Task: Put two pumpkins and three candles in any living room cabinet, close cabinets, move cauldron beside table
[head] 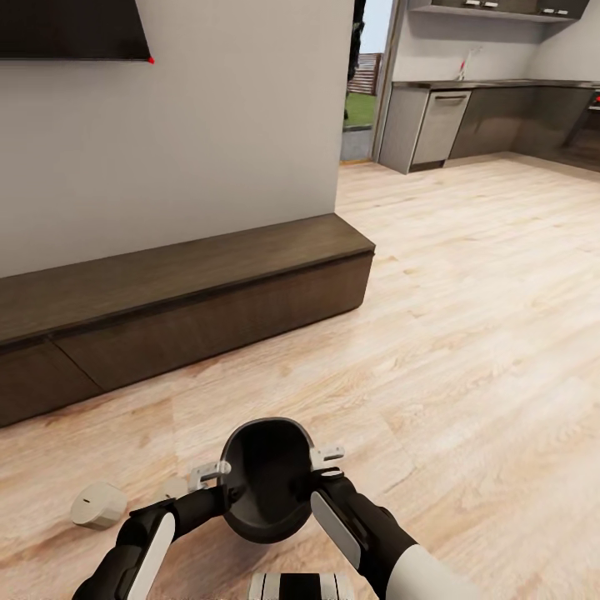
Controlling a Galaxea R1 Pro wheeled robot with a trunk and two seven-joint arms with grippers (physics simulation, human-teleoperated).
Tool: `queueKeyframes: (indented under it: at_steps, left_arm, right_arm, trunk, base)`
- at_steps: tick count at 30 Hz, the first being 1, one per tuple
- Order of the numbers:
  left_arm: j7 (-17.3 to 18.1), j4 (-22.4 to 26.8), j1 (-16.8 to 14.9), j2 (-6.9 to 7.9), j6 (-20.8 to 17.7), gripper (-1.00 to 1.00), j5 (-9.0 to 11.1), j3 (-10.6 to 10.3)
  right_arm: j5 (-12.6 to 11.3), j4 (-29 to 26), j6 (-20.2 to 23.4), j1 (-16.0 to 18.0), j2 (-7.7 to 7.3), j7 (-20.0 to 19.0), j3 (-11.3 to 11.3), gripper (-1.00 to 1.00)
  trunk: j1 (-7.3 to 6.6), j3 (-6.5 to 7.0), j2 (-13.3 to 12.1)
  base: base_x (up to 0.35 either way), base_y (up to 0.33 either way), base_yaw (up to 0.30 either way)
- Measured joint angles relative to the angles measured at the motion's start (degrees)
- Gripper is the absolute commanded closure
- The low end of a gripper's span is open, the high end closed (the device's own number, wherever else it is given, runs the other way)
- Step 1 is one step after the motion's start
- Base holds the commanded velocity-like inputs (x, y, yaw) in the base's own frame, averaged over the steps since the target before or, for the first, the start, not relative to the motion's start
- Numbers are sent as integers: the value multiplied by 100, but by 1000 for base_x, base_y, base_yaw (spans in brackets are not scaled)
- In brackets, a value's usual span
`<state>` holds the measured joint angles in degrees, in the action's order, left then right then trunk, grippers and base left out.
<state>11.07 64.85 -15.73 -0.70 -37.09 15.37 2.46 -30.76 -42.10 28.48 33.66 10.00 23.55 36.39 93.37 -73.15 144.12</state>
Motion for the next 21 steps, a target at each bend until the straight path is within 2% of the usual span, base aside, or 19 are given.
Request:
queueKeyframes:
  at_steps: [11, 15, 21]
  left_arm:
    - [0, -7, 0, 0, 0, -100, -6, 0]
    - [-36, -8, 0, 0, 0, -100, -8, 0]
    - [-161, -8, 0, -35, 6, -100, -7, 0]
  right_arm:
    - [0, 0, -21, 0, 0, 0, 0, -100]
    - [-1, 0, -25, 0, 0, 0, 0, -100]
    - [0, 0, -37, 0, 0, 0, 0, -100]
  trunk:
    - [0, 0, 0]
    - [11, -88, 5]
    - [10, -89, 5]
  base:
    - [0, 0, 0]
    - [0, 0, 0]
    - [0, 0, 0]
